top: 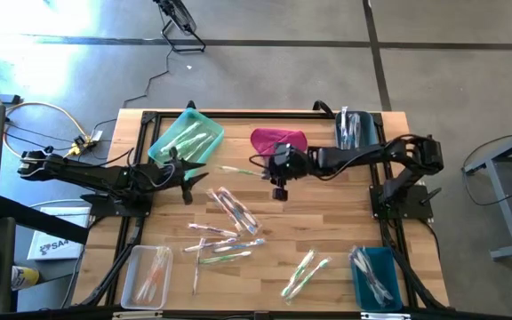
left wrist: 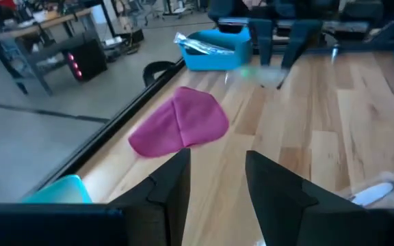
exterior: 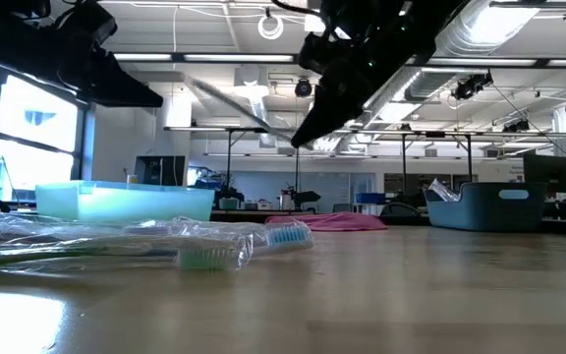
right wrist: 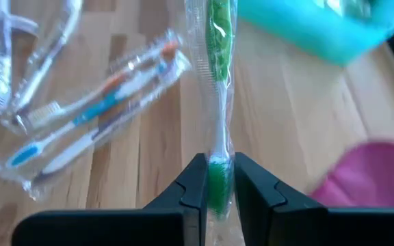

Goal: Pick & Place Toothbrushes
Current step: Put the green toothbrush to the green bin

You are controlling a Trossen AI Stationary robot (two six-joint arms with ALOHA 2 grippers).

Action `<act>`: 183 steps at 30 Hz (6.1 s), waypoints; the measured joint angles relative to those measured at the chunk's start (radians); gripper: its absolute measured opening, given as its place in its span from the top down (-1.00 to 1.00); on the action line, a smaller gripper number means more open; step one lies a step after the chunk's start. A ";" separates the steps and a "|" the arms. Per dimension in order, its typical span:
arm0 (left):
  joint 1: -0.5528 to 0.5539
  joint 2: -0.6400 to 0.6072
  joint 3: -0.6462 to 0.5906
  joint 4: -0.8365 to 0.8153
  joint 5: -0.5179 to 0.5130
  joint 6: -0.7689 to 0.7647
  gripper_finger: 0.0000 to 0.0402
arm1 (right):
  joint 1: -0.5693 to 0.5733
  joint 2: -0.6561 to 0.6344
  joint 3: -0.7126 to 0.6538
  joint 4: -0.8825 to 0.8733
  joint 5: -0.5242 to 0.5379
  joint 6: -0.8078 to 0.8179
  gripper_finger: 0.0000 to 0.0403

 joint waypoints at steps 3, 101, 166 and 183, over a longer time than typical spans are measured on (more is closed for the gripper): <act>0.000 0.001 0.000 0.000 0.018 0.002 0.32 | -0.025 0.000 0.000 0.086 -0.087 -0.047 0.79; 0.000 0.459 0.042 0.860 0.379 0.131 0.73 | 0.091 0.059 0.000 0.442 -0.067 -0.001 0.80; 0.598 0.395 0.707 -0.824 0.187 -0.169 0.79 | 0.088 -0.121 0.000 0.047 -0.062 0.161 -0.20; 0.788 0.696 0.705 -0.973 0.360 -0.285 0.79 | 0.088 -0.120 0.000 0.046 -0.062 0.161 -0.20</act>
